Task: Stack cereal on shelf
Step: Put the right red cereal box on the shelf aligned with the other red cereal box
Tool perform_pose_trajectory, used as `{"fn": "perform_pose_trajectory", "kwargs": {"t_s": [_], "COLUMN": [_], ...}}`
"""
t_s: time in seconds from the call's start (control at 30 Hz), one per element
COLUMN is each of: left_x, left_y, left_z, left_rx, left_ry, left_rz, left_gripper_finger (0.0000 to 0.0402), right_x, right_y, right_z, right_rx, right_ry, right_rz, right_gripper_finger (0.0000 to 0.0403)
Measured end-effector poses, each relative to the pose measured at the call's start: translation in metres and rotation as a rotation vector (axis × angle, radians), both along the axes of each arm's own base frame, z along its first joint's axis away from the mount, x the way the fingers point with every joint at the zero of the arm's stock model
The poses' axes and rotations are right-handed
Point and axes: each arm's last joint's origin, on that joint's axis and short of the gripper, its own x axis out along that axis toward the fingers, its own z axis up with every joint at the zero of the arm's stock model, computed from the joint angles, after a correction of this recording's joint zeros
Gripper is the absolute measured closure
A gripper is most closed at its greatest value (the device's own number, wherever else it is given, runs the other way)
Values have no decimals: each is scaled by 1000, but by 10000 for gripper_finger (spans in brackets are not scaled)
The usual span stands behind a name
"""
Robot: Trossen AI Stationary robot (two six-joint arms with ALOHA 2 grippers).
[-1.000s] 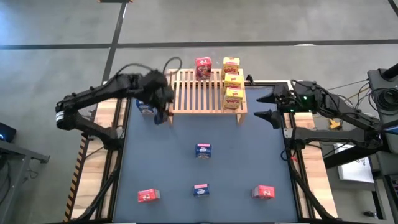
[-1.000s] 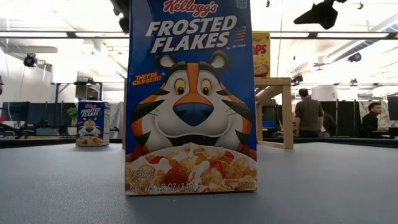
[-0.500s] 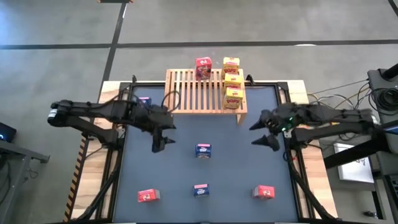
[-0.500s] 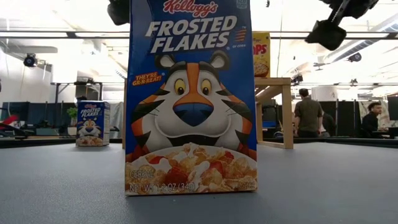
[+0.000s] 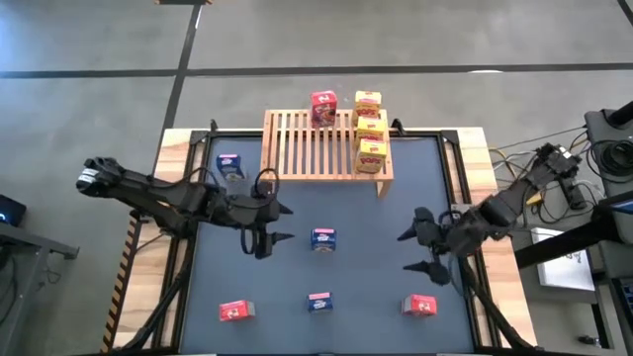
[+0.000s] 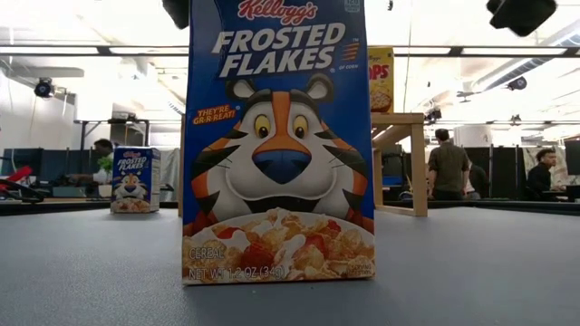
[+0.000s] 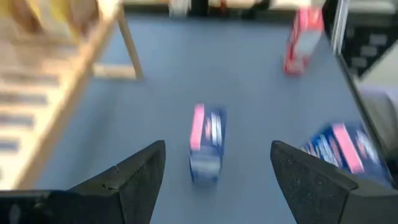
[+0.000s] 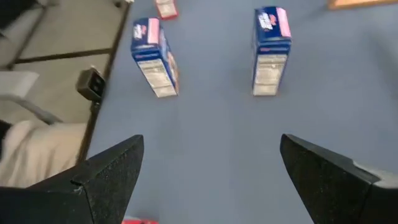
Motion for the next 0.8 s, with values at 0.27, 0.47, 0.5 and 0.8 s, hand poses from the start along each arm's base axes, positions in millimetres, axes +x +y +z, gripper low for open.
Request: {"fn": "perform_pose_trajectory", "kwargs": {"t_s": [0.27, 0.47, 0.5, 0.8], "left_x": [21, 38, 41, 58], "left_y": [-10, -15, -16, -21], "left_z": [-2, -2, -3, -16], "left_rx": [65, 111, 121, 178], "left_ry": [-297, -431, -455, -489], "left_rz": [-55, -74, -78, -97], "left_gripper_finger": [128, 128, 128, 128], "right_x": [7, 13, 13, 1], "right_y": [37, 63, 66, 86], "right_z": [-10, -7, -5, -1], "right_rx": [-99, -150, -151, -111], "right_ry": [258, 377, 383, 413], "right_rz": [-60, -94, -98, -107], "right_gripper_finger": [37, 37, 37, 37]}}
